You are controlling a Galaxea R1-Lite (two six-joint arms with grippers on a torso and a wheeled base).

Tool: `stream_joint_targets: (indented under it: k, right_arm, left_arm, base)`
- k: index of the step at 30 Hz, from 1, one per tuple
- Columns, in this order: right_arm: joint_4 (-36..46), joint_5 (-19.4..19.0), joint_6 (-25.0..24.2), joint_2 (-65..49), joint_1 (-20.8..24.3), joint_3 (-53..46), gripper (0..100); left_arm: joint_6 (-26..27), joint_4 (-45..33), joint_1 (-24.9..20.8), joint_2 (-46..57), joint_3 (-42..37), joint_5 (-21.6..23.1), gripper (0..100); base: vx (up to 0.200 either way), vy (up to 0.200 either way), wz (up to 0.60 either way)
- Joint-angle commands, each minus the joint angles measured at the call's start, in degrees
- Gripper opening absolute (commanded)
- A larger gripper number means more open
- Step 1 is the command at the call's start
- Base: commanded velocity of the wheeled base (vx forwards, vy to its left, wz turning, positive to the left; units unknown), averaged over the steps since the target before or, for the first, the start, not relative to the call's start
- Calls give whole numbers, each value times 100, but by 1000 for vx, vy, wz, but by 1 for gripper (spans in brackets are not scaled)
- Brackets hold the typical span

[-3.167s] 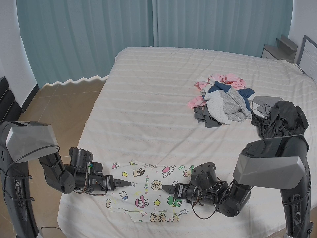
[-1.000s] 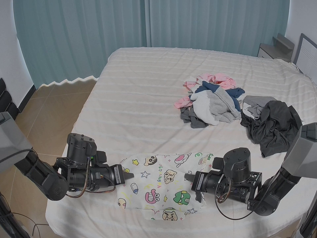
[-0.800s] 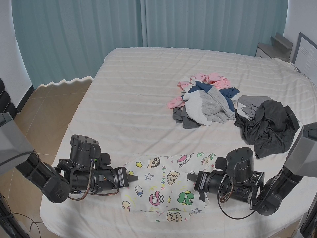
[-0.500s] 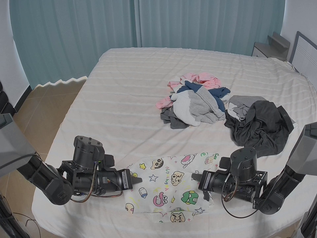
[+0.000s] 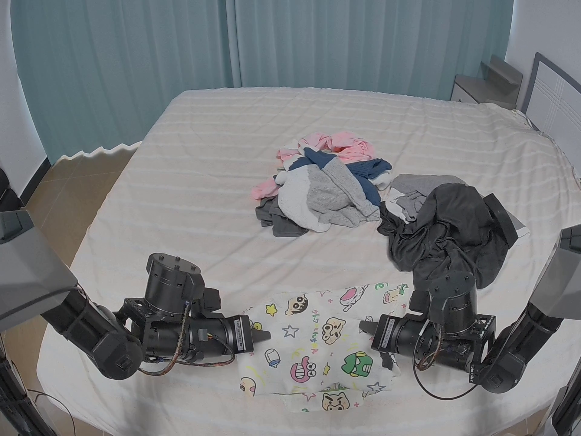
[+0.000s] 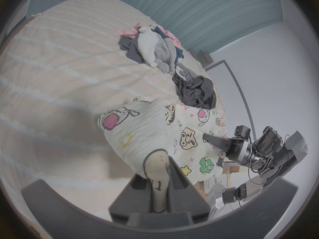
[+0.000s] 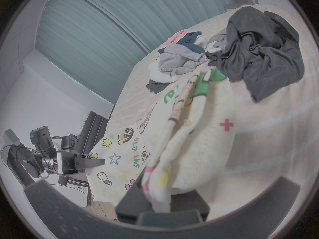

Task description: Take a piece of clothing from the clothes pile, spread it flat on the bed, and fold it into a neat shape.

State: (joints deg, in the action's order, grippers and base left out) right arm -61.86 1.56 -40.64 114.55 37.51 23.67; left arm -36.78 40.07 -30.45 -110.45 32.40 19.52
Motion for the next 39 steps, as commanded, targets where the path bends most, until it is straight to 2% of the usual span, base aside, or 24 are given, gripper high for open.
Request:
stream_joint_targets:
  k: [1,3,12,16,30,36,37,38,39]
  right_arm:
    - [-2,2,-23,5,2,-56,0]
    - [-2,2,-58,14,2,-82,0]
    - [16,2,-84,93,-7,-232,0]
    - [-2,11,-128,410,-16,-293,0]
    - [-55,20,-163,1183,-51,-267,0]
    - [-55,20,-330,1289,-60,-276,0]
    - [-55,20,-330,1289,-60,-276,0]
    - [-55,20,-330,1306,-60,-284,0]
    - [-81,29,-330,1289,-60,-302,100]
  left_arm:
    - [-5,10,-49,-117,29,-1,0]
    - [-5,18,-57,-161,38,-9,0]
    - [4,27,-84,-355,12,-106,0]
    - [13,62,-101,-636,-6,-238,0]
    - [4,308,-128,-1322,-6,-255,0]
    - [-14,651,-136,-1682,20,-607,0]
    - [-14,651,-136,-1682,20,-607,100]
    - [-31,660,-136,-1699,20,-607,100]
    - [-57,669,-136,-1699,12,-625,100]
  base:
    - [0,-200,0]
    - [0,-200,0]
    - [0,0,0]
    - [0,0,0]
    - [0,0,0]
    - [0,0,0]
    - [0,0,0]
    - [0,0,0]
    - [0,0,0]
